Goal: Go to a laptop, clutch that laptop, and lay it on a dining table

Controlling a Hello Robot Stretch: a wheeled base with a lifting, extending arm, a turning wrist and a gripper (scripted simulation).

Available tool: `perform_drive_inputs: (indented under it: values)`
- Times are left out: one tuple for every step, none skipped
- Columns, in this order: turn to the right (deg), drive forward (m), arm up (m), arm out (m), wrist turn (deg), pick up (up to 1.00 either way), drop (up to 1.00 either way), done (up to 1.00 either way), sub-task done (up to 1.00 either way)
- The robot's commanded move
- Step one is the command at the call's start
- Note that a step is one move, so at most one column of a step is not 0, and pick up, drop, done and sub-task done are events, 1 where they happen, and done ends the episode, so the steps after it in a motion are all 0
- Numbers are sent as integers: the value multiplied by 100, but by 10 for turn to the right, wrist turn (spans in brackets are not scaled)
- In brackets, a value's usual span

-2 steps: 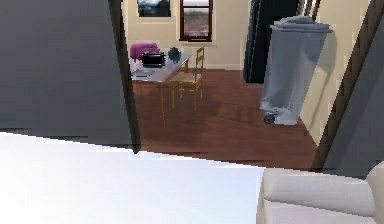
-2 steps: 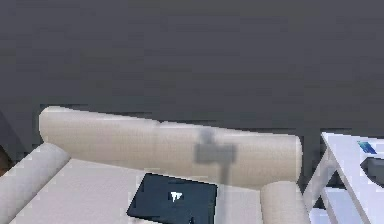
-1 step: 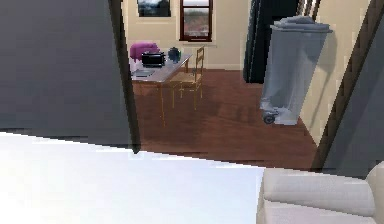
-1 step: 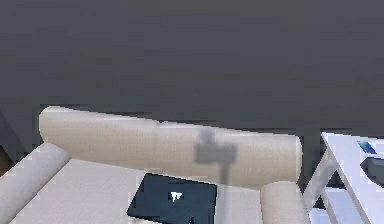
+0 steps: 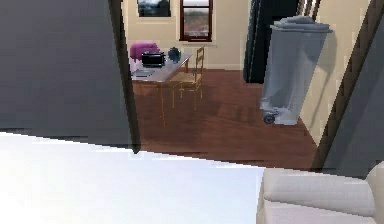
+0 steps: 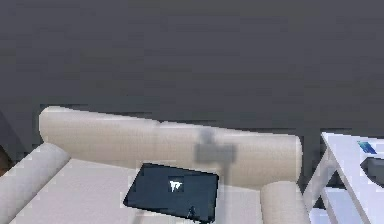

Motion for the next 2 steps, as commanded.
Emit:
perform_drive_inputs:
  values:
    - [0, 0, 50, 0, 0, 0, 0, 0, 0]
    - [0, 0, 12, 0, 0, 0, 0, 0, 0]
